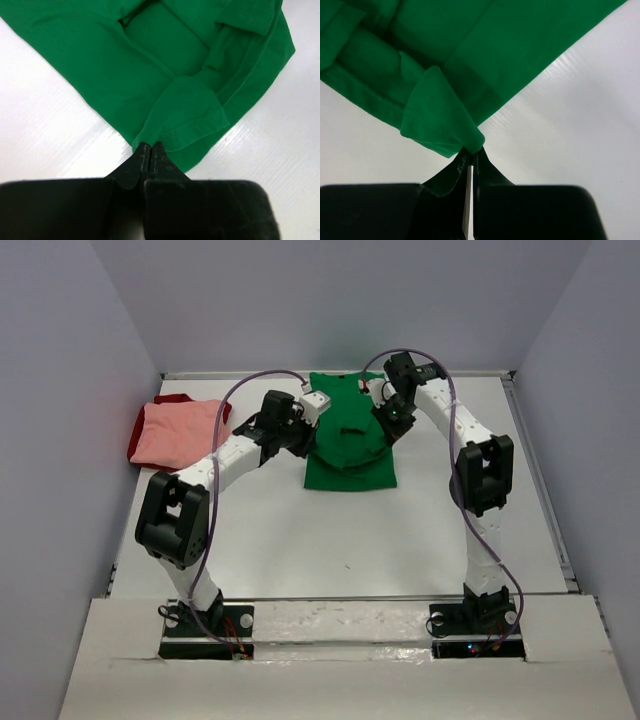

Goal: Fold and stack the t-shirts
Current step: Fold the tshirt

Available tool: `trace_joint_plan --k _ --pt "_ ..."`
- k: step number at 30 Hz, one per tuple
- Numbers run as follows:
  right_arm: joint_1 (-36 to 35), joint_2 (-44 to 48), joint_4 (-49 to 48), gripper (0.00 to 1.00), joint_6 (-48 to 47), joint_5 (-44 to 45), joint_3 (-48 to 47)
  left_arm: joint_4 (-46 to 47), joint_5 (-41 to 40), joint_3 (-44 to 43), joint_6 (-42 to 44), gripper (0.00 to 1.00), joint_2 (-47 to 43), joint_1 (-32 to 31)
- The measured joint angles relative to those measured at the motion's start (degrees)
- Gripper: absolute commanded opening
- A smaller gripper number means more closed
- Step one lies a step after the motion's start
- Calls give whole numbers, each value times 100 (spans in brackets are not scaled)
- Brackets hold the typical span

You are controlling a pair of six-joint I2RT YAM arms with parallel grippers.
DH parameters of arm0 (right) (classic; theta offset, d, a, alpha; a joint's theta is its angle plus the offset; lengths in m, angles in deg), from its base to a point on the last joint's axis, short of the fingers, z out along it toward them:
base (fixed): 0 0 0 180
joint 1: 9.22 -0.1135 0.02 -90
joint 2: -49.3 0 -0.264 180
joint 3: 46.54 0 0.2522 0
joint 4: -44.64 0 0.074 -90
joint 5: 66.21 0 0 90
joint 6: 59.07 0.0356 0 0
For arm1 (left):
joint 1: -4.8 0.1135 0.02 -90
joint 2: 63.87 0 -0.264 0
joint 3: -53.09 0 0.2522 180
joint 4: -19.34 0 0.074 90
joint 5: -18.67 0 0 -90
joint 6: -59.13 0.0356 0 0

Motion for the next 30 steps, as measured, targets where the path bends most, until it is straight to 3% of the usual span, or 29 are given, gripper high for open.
trace_joint_plan --k 14,30 --pt "236 -470 7 0 -107 297 -575 -9 -400 -763 4 0 590 83" --pt "299 -1080 -83 0 -229 450 -1261 -7 -472 -1025 243 0 1156 90"
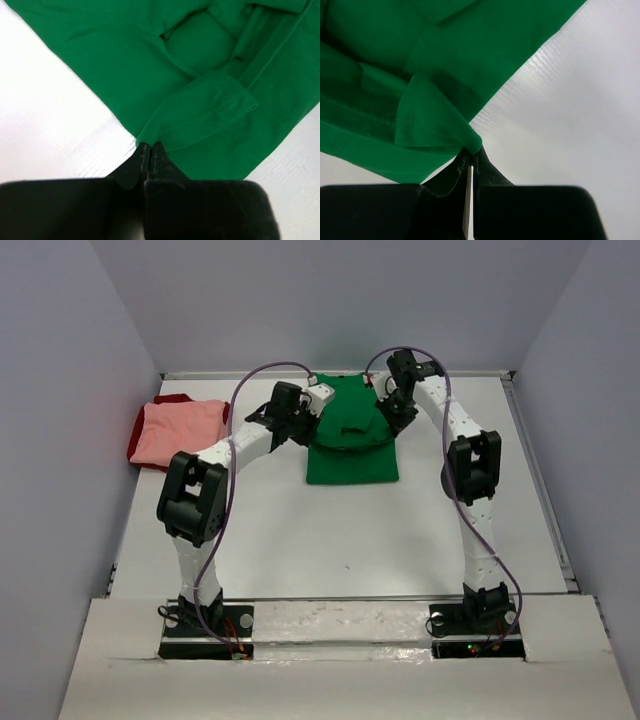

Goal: Fold and stack the t-shirts
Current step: Fold the tshirt

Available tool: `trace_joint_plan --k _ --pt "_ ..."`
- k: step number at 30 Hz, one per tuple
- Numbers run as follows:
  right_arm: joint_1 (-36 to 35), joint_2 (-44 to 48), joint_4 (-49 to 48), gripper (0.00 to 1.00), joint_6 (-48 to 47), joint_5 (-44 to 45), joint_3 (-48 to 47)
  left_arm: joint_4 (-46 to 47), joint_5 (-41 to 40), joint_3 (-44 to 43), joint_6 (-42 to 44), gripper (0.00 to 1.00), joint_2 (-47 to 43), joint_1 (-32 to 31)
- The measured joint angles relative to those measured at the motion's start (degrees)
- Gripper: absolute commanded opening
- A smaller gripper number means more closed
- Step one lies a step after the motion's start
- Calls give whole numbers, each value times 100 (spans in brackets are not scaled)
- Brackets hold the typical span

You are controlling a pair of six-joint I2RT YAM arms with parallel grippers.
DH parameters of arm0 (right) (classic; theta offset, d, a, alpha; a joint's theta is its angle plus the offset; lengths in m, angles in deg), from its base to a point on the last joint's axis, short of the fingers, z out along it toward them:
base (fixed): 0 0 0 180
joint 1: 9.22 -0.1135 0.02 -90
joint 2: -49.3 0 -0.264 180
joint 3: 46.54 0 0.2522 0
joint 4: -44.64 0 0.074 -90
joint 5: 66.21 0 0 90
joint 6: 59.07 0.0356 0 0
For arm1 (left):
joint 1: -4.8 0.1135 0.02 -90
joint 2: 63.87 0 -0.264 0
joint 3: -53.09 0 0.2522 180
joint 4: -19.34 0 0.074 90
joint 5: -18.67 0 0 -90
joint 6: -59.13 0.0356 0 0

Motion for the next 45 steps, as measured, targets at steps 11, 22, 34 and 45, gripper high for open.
trace_joint_plan --k 11,22,34,45 --pt "48 -334 -133 0 -74 111 -44 11 -210 -372 352 0 295 0" --pt "48 -525 -337 22 -136 251 -195 50 -273 -437 538 0 667 0" --pt "48 -686 -649 98 -184 531 -494 186 -713 -789 710 24 717 -2" --pt "55 -57 -925 100 -232 1222 -498 262 -1252 -1576 929 99 157 11"
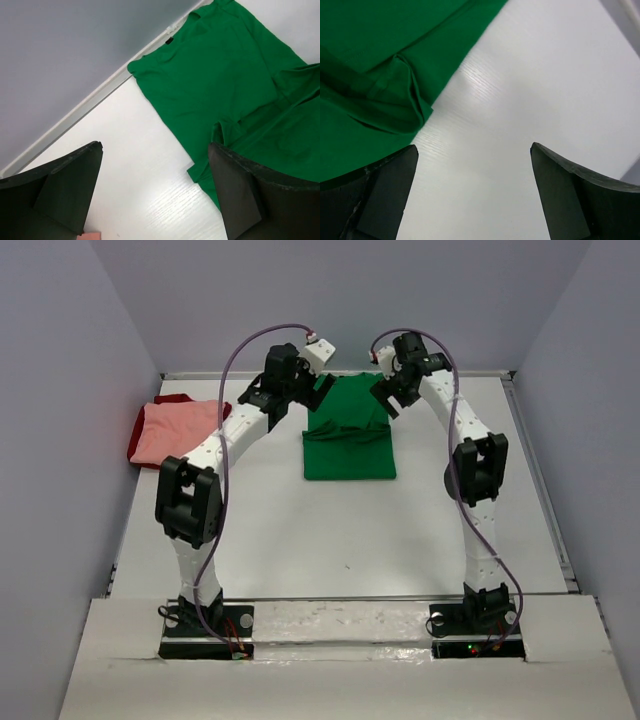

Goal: Fold and stack the t-shirts
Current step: Fold the tshirt

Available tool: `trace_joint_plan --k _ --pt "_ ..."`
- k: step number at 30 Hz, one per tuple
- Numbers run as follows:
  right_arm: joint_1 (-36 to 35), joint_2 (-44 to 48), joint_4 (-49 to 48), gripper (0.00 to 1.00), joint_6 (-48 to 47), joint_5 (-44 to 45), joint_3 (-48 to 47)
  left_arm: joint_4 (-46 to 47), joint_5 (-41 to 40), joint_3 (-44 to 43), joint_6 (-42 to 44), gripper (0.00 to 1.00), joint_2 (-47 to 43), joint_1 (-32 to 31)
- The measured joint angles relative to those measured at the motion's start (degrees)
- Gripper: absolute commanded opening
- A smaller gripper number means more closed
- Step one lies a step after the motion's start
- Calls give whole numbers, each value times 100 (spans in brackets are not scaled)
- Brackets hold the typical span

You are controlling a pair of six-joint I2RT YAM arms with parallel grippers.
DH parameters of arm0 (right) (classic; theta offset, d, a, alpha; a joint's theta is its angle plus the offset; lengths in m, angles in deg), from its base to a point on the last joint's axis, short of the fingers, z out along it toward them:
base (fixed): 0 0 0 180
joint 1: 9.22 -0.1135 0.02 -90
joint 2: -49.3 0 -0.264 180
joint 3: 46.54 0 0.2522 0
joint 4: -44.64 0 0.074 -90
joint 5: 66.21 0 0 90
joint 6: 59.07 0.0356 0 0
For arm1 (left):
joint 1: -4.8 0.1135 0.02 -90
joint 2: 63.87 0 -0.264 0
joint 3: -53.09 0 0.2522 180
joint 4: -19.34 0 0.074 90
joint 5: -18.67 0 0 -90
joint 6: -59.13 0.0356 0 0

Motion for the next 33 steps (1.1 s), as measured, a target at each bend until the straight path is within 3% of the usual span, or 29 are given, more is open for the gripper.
trace_joint_plan --k 4,6,7,9,10,11,14,19,26,33 --pt "28 625 -188 100 83 332 354 -26 -24 494 9 99 -721 2" --pt "35 894 -354 90 138 498 557 -83 -85 791 35 99 -1102 2" --pt "39 1095 -404 67 175 586 664 -105 -120 896 50 99 -1244 4" --pt "59 1543 -590 40 258 503 1040 -94 -173 1187 46 99 -1563 48" --pt "63 1803 -590 8 310 385 1250 -109 -181 1303 39 99 -1676 59" --pt "66 1976 -612 0 326 280 1416 -116 -177 1497 20 99 -1851 98" --pt "63 2476 -507 0 431 -306 1816 -223 -79 2096 -2 99 -2291 369" --pt "33 2435 -149 0 494 -1375 1950 -267 264 3410 31 99 -3021 1113" --pt "-142 946 251 0 509 -2859 1231 -92 369 4903 326 99 -4155 1797" --pt "-409 -136 286 0 470 -3410 450 33 544 5298 446 99 -4743 2363"
